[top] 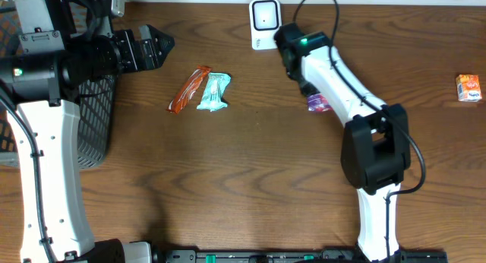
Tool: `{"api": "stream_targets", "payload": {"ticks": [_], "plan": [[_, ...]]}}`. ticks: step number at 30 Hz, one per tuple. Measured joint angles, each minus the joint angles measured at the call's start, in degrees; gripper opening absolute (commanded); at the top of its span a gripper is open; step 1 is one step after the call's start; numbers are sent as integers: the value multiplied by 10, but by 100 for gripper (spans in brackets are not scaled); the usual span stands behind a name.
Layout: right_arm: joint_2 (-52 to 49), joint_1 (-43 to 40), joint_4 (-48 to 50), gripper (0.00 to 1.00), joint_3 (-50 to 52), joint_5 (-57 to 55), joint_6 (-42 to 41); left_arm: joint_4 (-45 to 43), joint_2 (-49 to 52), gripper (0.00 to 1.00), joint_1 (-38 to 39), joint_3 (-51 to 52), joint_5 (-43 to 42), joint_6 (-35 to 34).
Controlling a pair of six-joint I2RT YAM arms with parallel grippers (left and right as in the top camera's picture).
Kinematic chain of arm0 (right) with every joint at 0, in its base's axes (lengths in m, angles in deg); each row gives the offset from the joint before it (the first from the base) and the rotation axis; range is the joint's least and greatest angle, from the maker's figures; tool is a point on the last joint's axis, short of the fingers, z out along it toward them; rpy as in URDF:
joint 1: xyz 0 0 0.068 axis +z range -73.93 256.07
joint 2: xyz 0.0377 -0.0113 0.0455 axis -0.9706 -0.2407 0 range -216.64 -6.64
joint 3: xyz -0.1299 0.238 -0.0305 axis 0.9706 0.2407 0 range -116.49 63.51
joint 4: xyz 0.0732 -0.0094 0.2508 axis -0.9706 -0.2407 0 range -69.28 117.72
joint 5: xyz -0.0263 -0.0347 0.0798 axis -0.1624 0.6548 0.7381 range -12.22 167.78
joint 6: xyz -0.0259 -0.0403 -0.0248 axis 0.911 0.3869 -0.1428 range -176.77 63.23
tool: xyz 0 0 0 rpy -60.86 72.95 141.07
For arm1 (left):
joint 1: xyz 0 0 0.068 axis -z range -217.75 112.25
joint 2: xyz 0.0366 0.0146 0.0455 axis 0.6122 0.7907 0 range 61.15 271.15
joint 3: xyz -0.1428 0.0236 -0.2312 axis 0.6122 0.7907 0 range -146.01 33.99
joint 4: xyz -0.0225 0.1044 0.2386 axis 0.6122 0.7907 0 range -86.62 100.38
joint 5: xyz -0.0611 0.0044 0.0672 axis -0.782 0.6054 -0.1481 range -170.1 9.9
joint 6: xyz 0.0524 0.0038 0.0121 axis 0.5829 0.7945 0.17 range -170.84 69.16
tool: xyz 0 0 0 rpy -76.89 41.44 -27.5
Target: Scan the item barcode
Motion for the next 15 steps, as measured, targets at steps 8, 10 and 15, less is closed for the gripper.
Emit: {"api": "stream_targets", "payload": {"ticks": [8,10,15], "plan": [[0,85,88,76,0,109,-3,0,0,98,0,0,0,0],[0,104,94,86,-1,143,0,0,0,98,0,0,0,0],[0,113,68,99,-28,182,5,0,0,98,0,0,0,0]]}}
